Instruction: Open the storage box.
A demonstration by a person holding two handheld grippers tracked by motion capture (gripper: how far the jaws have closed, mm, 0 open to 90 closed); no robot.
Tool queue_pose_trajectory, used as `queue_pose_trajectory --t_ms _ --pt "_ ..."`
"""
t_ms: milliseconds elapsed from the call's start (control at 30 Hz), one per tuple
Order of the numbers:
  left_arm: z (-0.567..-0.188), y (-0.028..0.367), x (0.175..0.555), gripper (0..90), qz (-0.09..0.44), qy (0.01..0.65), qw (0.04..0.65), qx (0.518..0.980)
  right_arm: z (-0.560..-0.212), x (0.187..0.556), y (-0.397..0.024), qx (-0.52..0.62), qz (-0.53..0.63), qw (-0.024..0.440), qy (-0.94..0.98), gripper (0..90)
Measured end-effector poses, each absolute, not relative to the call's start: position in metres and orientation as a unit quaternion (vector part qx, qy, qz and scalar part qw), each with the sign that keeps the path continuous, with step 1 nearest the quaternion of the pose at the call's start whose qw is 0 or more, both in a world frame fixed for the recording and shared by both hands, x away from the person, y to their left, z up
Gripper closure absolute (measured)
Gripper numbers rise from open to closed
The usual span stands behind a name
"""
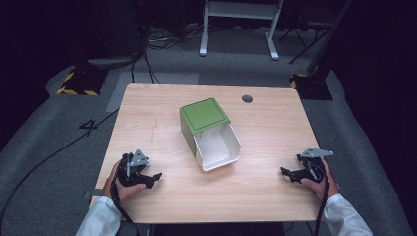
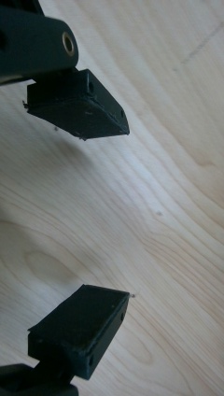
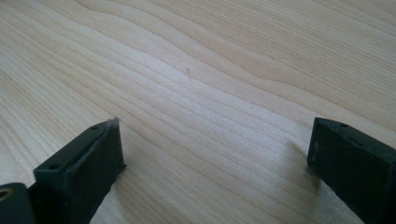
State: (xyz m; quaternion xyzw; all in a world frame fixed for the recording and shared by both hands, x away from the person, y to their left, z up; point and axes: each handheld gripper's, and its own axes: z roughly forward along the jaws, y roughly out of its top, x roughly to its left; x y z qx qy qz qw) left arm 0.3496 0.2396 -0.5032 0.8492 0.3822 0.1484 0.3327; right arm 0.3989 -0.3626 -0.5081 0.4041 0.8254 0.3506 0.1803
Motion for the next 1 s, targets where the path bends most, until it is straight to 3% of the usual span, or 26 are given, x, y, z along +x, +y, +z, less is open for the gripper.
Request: queue_pose_trajectory --t_ms 233,1000 --pt "-0.5069 0.2522 0.3455 17.1 0.161 0.418 0.341 0.827 -0.5081 0.3987 -0.3629 0.403 0.351 0.180 0.826 3.7" --pt "-0.5068 0.2517 0.3467 16.7 0.166 0.415 0.337 0.829 -0.5081 0.3976 -0.3627 0.407 0.350 0.181 0.824 3.6"
